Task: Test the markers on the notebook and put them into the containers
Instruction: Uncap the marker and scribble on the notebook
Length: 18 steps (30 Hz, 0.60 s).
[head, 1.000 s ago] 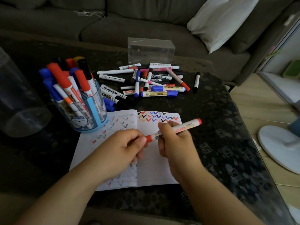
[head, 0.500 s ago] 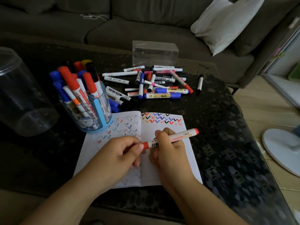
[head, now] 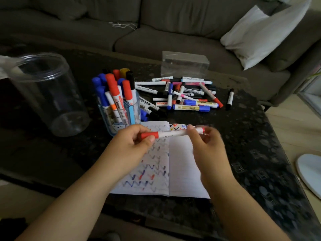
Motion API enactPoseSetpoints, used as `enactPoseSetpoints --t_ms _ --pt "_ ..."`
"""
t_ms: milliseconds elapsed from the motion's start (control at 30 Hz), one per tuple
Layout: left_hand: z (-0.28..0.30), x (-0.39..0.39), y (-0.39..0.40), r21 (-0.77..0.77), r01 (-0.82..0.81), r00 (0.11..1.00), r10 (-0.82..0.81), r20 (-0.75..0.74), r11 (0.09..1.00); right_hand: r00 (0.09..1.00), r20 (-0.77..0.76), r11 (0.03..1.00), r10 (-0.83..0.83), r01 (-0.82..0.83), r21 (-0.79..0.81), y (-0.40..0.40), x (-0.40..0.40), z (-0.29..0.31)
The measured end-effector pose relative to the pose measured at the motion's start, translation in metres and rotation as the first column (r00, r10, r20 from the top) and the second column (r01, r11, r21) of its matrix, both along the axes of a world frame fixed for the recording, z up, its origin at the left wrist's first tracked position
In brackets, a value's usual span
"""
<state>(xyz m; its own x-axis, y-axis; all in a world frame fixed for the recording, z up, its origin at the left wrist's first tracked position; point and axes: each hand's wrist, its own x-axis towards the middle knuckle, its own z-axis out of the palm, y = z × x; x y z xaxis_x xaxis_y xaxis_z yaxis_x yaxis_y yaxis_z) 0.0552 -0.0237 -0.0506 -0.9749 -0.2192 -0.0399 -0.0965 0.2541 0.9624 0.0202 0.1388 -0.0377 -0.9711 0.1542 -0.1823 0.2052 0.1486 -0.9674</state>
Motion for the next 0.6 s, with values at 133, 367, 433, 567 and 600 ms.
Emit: enactPoseSetpoints --t_ms 133,367,433,567,600 --pt "0.009 0.002 -0.007 0.022 -0.095 0.994 0.096 -0.05 0.995 0.822 -0.421 0.796 0.384 -0.064 0.601 -0.008 0.004 0.004" --pt "0.019 0.013 -0.022 0.008 -0.126 0.985 0.126 -0.121 0.992 0.636 -0.429 0.66 0.642 -0.174 0.73 -0.055 0.012 -0.002" --pt "0.02 0.016 -0.027 -0.009 -0.139 0.979 0.136 -0.153 0.99 0.641 -0.429 0.663 0.636 -0.169 0.73 -0.06 0.01 0.004" --pt "0.023 0.018 -0.036 -0.219 -0.284 0.943 0.23 -0.242 0.933 0.735 -0.46 0.774 0.497 -0.136 0.619 -0.057 0.01 0.018" --pt "0.023 0.018 -0.039 -0.268 -0.338 0.928 0.272 -0.255 0.902 0.761 -0.453 0.802 0.464 -0.143 0.581 -0.057 0.011 0.02"
